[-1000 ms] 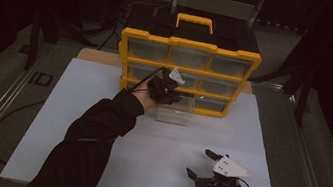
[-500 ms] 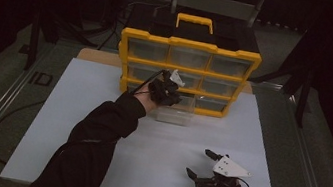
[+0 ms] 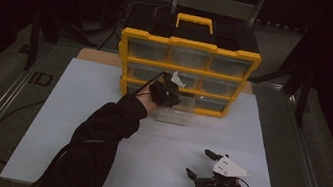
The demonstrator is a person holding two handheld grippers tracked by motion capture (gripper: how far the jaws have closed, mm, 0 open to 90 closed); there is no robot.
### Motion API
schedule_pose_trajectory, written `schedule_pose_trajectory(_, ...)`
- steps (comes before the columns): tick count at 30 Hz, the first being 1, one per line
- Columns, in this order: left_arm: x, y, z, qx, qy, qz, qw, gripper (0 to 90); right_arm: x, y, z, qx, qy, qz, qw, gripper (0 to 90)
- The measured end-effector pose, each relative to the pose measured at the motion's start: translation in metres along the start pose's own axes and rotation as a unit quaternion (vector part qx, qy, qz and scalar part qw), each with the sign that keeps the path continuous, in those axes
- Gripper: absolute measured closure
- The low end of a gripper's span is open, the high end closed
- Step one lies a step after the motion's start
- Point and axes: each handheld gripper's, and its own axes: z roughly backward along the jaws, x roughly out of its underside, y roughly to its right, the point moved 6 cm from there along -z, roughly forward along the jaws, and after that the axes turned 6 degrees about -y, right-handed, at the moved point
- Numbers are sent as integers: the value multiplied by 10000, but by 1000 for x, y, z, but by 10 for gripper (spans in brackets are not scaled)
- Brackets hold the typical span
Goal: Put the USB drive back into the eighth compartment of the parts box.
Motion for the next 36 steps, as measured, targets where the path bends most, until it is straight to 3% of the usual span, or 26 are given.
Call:
schedule_pose_trajectory(5, 0, 0, 0, 28, 21, 25, 10000, 786, 1, 0, -1, -3, -44, 9, 10000, 87)
schedule_pose_trajectory(11, -1, 0, 4, -64, 82, 104, 9999, 615, 1, 0, -1, -5, -39, 9, 10000, 87)
schedule_pose_trajectory(15, -2, 1, 11, 21, 164, 128, 9998, 514, 1, 0, -1, -15, -47, 3, 10000, 87)
schedule_pose_trajectory(23, 1, 6, 17, -4, 159, 164, 9997, 292, 0, 0, -1, -6, -34, 3, 10000, 87)
schedule_pose_trajectory(31, 5, 6, 24, -13, 176, 229, 9996, 160, 1, 0, -2, 8, -50, 18, 10000, 87)
schedule_pose_trajectory(34, 8, 6, 27, -30, 183, 246, 9995, 155, 0, 0, -2, 16, -33, 22, 10000, 87)
schedule_pose_trajectory(35, 9, 5, 27, 20, 178, 245, 9995, 150, 0, 0, -2, 15, -35, 23, 10000, 87)
schedule_pose_trajectory(36, 10, 5, 27, 111, 174, 256, 9995, 85, 0, 0, -2, 18, -44, 19, 10000, 87)
